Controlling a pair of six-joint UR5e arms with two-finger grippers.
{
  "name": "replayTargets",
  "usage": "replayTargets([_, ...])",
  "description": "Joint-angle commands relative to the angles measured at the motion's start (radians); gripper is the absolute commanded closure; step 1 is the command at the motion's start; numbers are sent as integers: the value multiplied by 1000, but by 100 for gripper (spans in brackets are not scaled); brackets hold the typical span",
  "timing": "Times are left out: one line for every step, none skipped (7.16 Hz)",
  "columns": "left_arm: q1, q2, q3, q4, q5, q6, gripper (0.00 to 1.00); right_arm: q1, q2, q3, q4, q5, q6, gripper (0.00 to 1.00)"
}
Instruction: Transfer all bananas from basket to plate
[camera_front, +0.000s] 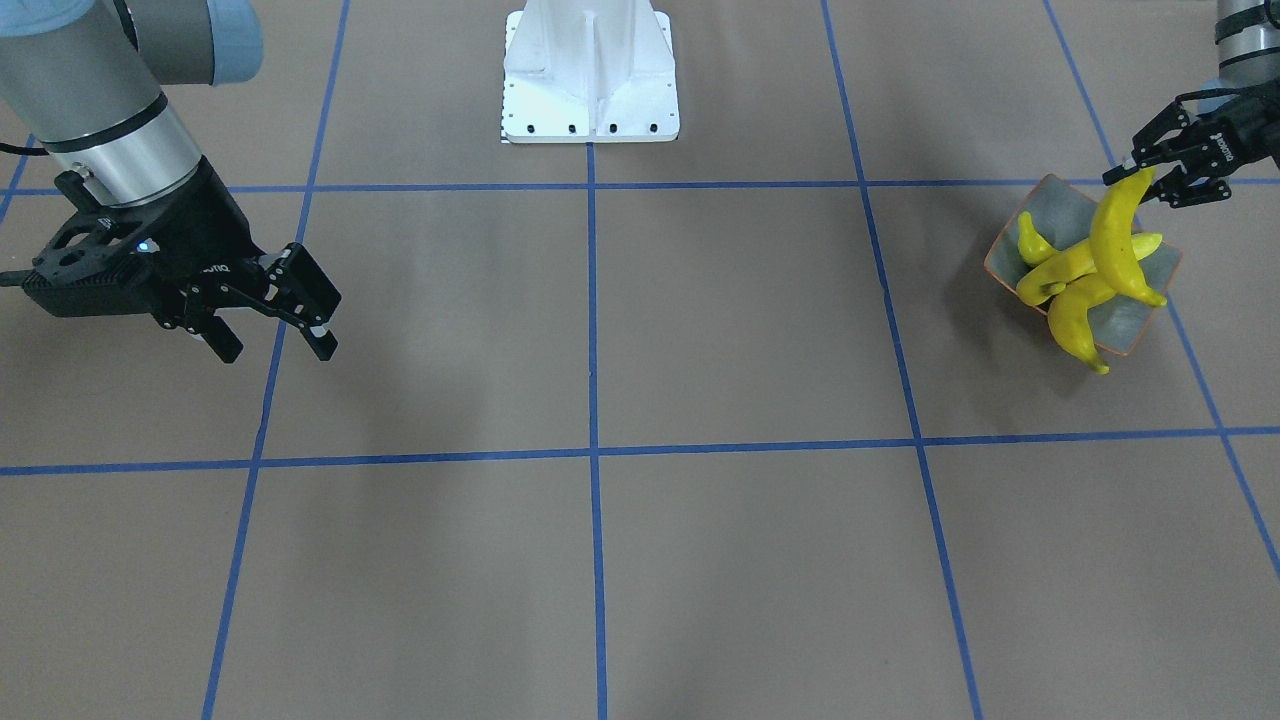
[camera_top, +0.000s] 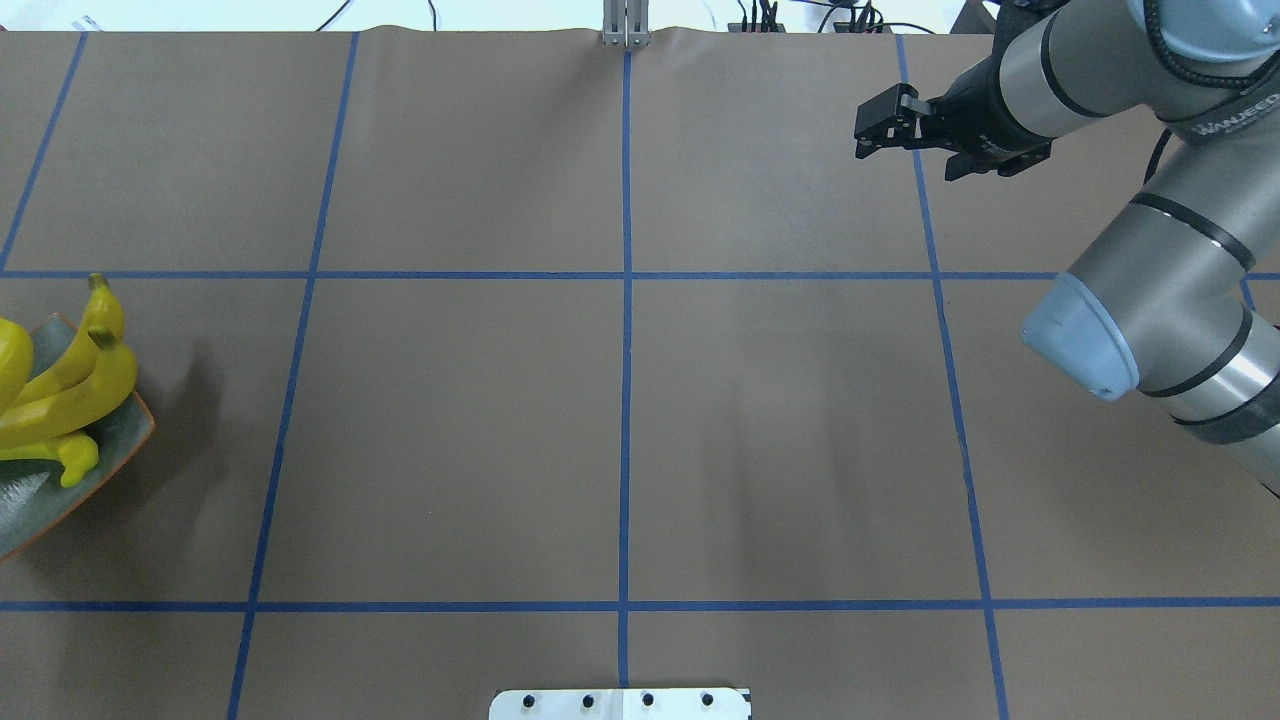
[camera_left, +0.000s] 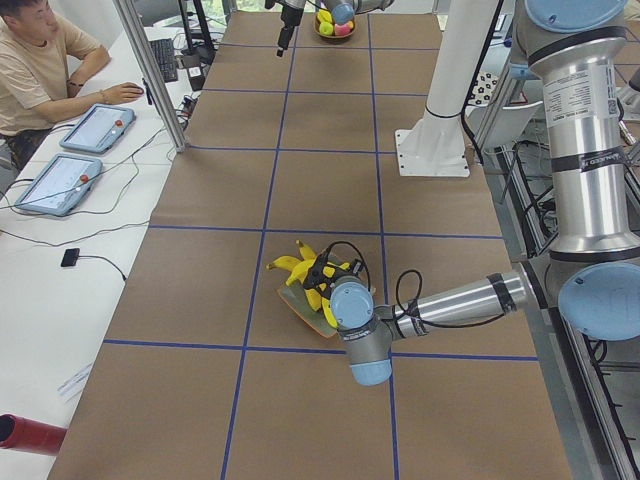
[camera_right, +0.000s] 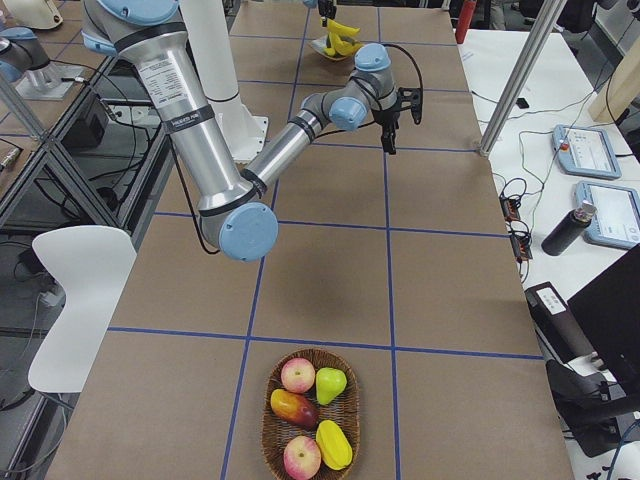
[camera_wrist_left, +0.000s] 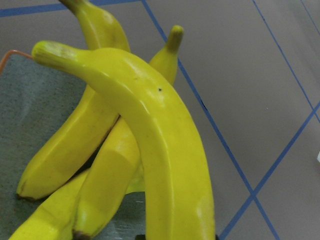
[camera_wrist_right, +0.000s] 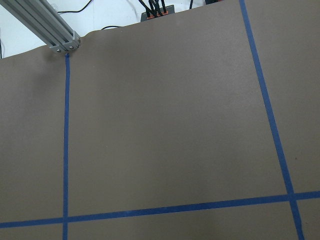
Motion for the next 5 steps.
replayTargets([3, -41, 0, 6, 49, -112, 91, 0, 0, 0, 0, 0, 2, 0])
replayTargets([3, -65, 6, 8, 90, -148, 80, 1, 0, -1, 0, 0, 0, 0])
replayTargets([3, -81, -5, 2, 95, -205, 67, 1, 0, -1, 0, 0, 2, 0])
replayTargets([3, -80, -6, -6, 89, -227, 59, 1, -2, -3, 0, 0, 2, 0])
replayTargets([6, -70, -6, -16, 89, -227, 56, 0, -2, -3, 1, 2, 2, 0])
